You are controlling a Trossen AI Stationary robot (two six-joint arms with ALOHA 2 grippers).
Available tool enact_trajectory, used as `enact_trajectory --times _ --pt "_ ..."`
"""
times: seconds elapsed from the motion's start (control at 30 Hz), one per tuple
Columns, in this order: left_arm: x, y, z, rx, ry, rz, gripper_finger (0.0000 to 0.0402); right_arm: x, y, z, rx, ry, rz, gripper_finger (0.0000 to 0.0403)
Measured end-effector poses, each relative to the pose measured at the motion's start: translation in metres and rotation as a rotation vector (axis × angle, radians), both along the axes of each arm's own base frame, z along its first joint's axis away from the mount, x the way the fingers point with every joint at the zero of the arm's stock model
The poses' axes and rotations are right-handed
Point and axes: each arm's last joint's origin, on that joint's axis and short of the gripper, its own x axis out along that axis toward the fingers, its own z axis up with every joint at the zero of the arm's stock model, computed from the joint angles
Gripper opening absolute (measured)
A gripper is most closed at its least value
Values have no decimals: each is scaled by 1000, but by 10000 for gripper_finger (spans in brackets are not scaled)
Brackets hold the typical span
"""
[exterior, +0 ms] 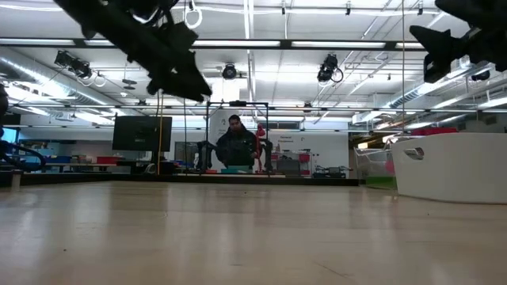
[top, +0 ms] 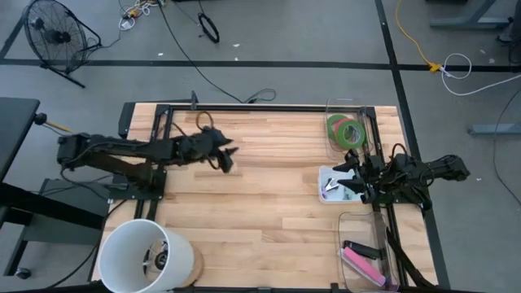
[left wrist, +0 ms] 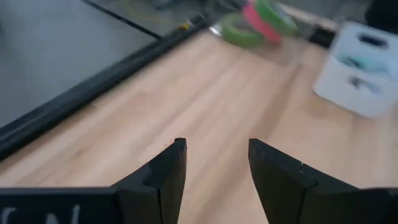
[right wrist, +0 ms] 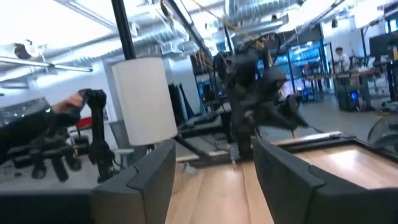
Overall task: Pick and place Stapler, Stapler remover, tape
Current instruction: Return to Home Position
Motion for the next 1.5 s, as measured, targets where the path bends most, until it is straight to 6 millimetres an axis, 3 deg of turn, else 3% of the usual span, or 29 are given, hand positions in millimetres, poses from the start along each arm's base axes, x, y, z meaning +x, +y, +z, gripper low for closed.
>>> enact_trajectory --times 0.23,0.57,0.63,0.83,0.97,1.03,1.23,1.37,1.5 --pt "-45 24 19 35 -150 155 177 0 -3 -2 -8 16 -11 217" --pt "-90 16 30 77 -334 189 177 2 -5 -2 -6 23 -47 217" --pt "-96 15 25 79 -345 192 177 2 -5 -2 -16 26 -53 217" --pt "-109 11 -1 78 -330 196 177 2 -11 -4 -214 49 -328 217" --pt "-119 8 -28 73 -303 196 177 3 -17 -14 -226 186 -521 217" --pt "-124 7 -44 70 -290 196 177 3 -16 -17 -172 209 -481 217" --pt "-135 3 -81 65 -270 195 177 6 -7 -24 -177 239 -137 217" --pt "-136 3 -80 72 -325 181 177 6 -3 -26 -214 251 -16 217" --pt "-138 1 -75 81 -377 171 177 6 -3 -26 -210 249 -23 217"
